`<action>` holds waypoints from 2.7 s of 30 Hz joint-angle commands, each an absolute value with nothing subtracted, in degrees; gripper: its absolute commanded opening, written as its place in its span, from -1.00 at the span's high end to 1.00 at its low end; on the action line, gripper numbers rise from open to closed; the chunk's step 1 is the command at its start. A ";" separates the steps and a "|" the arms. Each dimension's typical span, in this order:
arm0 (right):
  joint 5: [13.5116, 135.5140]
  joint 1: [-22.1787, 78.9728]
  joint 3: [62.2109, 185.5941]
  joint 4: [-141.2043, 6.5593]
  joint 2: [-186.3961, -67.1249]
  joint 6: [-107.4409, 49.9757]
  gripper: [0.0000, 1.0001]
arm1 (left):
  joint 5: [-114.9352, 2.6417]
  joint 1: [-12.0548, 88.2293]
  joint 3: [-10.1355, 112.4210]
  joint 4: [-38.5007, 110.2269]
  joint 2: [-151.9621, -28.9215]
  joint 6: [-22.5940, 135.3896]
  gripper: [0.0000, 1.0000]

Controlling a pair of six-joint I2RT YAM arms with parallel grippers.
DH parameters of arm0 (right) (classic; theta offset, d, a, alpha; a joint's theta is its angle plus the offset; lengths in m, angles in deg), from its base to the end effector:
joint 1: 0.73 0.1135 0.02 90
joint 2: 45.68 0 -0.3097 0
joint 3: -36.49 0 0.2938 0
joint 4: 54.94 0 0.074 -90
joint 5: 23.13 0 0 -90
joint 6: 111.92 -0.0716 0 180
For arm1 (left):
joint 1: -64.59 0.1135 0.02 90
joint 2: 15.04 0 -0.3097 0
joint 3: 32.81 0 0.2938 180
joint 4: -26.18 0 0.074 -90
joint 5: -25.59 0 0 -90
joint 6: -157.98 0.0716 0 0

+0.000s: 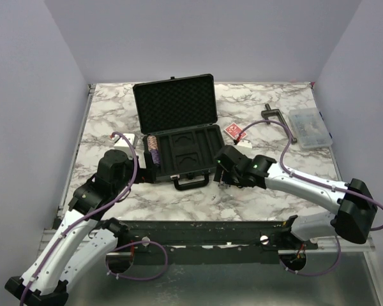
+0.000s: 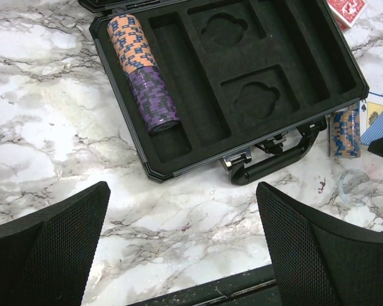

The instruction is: Pack up texas hold em set

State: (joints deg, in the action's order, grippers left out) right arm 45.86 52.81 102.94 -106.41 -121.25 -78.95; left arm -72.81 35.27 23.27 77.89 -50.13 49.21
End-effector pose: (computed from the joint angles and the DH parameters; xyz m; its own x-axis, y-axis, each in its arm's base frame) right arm 0.2002 0.2277 0.2442 -0.8238 0.2029 -0.5293 0.0827 0.9667 0.2420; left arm 0.1493 -0.0719 0.3228 -0.5424 -0.0605 -0.8380 0.2117 0.9554 -0.2060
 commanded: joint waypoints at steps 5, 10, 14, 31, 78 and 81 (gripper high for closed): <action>37.23 52.97 104.32 -105.59 -128.36 -84.52 -0.33 | -71.97 35.41 22.66 78.66 -49.91 50.53 -0.91; 37.25 52.97 105.13 -104.06 -132.51 -83.52 -0.20 | -71.97 35.41 22.57 78.65 -49.78 50.70 -0.90; 36.52 52.97 105.19 -103.12 -134.29 -82.60 -0.14 | -72.05 35.41 22.39 78.65 -49.61 50.75 -0.89; 36.34 51.83 104.47 -99.78 -138.07 -79.55 0.01 | -71.09 35.35 22.31 78.65 -49.92 50.84 -0.89; 52.39 51.67 103.33 -98.87 -138.32 -67.49 0.57 | -70.69 35.32 22.12 78.57 -49.66 50.93 -0.89; 53.36 51.65 103.30 -99.24 -139.64 -67.08 0.50 | -70.65 35.32 22.13 78.57 -49.71 50.93 -0.89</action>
State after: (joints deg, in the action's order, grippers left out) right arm 51.17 51.76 103.49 -100.16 -136.83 -68.27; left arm -72.24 35.27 22.55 77.98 -49.65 50.26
